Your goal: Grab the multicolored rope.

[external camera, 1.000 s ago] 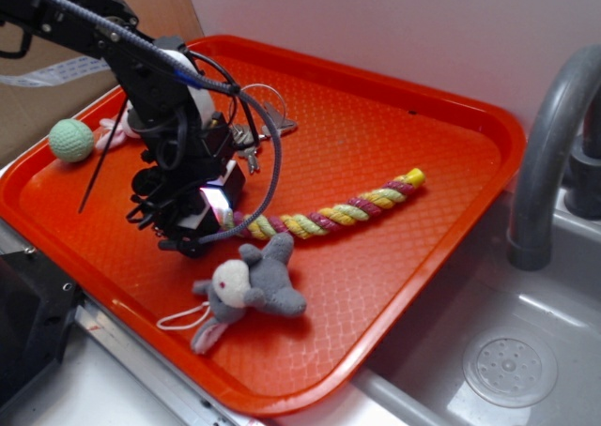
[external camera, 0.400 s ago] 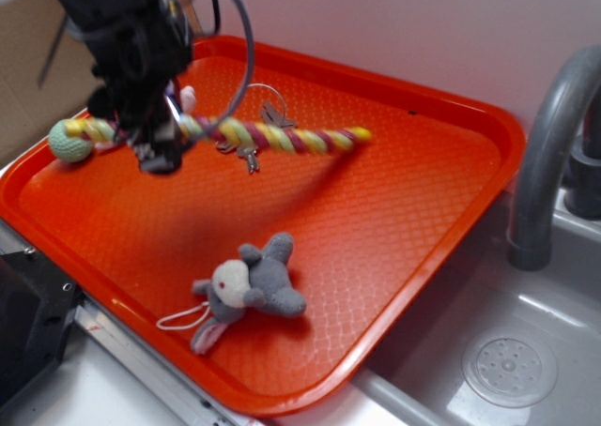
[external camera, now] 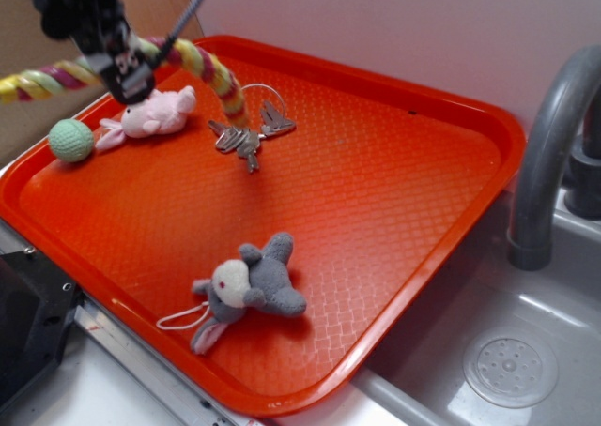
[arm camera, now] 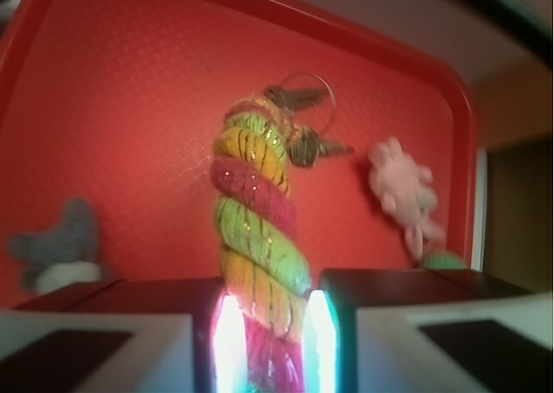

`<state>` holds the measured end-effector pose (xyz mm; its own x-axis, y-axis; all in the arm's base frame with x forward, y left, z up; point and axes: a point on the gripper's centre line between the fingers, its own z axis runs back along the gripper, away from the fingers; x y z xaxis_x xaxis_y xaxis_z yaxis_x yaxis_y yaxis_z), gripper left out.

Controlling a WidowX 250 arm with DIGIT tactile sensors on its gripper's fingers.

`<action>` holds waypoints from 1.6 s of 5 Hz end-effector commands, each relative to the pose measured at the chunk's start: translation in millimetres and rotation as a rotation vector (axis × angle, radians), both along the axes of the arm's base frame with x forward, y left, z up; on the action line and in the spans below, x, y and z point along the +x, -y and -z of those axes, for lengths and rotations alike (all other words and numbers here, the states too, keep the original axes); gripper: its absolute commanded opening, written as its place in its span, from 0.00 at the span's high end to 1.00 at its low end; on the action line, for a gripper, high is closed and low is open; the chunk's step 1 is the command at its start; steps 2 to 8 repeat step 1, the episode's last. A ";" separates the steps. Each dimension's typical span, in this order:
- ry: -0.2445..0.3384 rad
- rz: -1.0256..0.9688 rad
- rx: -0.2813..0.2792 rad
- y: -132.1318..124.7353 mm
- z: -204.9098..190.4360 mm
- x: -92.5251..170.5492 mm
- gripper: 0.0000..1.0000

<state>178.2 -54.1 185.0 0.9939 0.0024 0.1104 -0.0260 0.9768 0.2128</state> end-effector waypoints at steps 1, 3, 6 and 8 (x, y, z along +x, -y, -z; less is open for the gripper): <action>0.002 -0.496 -0.083 -1.9 -24.0 27.1 1.00; 0.002 -0.496 -0.083 -1.9 -24.0 27.1 1.00; 0.002 -0.496 -0.083 -1.9 -24.0 27.1 1.00; 0.002 -0.496 -0.083 -1.9 -24.0 27.1 1.00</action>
